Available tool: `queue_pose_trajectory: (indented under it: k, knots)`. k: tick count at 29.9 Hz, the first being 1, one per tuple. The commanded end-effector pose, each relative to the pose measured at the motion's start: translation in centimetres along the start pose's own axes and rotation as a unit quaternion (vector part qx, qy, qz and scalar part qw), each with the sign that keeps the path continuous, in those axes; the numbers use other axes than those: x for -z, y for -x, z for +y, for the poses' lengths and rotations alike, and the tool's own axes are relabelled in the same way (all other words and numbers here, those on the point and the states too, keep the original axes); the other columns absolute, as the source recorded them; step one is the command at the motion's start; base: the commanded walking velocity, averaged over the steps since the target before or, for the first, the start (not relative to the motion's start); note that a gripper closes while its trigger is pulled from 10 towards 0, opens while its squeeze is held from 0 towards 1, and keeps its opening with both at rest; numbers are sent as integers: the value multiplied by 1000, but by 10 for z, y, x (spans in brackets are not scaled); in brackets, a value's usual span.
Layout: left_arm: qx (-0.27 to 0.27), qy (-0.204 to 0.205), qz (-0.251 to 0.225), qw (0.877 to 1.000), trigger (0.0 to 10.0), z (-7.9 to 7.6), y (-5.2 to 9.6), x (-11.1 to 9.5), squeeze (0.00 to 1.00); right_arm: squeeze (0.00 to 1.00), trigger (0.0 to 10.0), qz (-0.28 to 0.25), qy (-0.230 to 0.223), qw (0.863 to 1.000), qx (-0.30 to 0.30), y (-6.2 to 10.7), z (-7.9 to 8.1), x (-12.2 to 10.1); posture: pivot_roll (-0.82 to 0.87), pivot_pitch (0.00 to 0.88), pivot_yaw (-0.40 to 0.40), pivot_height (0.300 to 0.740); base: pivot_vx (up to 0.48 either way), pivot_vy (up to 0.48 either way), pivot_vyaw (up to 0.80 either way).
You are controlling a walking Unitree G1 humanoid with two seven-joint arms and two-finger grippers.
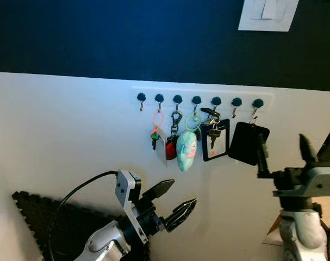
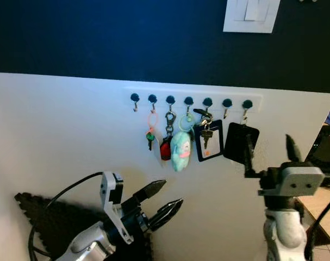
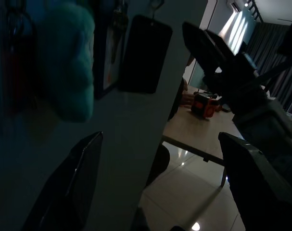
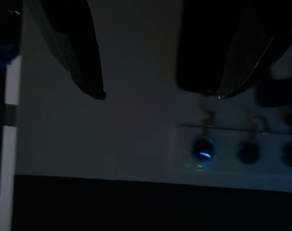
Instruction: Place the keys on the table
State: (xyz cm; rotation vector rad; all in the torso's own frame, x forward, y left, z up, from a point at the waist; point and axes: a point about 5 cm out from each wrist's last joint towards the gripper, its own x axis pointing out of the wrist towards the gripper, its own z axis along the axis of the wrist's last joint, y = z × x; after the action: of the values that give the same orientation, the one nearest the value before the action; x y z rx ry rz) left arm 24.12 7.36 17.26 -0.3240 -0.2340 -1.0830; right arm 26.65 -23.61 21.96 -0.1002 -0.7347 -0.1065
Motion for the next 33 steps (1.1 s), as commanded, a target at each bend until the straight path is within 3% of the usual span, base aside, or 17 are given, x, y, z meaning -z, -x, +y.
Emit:
queue_pose_trajectory:
  k: [1,7,12,19,24,33]
  knots:
    - [5,0,1,1000,10000,-2,-1,-3,0,0,10000,21,-8,1000,2,-2,-7,5,52,65,-2,740,0,0,0]
    - [11,-2,-4,1000,10000,-4,-3,-9,0,0,10000,37,-22,999,4,-5,-12,10,54,67,-3,740,0,0,0]
    - [12,-28,-18,999,10000,-4,-11,-19,0,0,10000,63,-59,996,-5,-10,-16,20,64,71,-3,740,0,0,0]
    - [7,-35,-19,999,10000,-3,-12,-23,0,0,10000,75,-97,992,-28,-16,-14,25,72,74,0,740,0,0,0]
    - [3,-35,-23,999,10000,-2,-12,-26,0,0,10000,101,-145,980,-88,-13,3,31,77,73,-7,740,0,0,0]
    - [-1,-35,-26,999,10000,-3,-13,-27,0,0,10000,111,-169,968,-147,-6,20,31,72,71,-10,740,0,0,0]
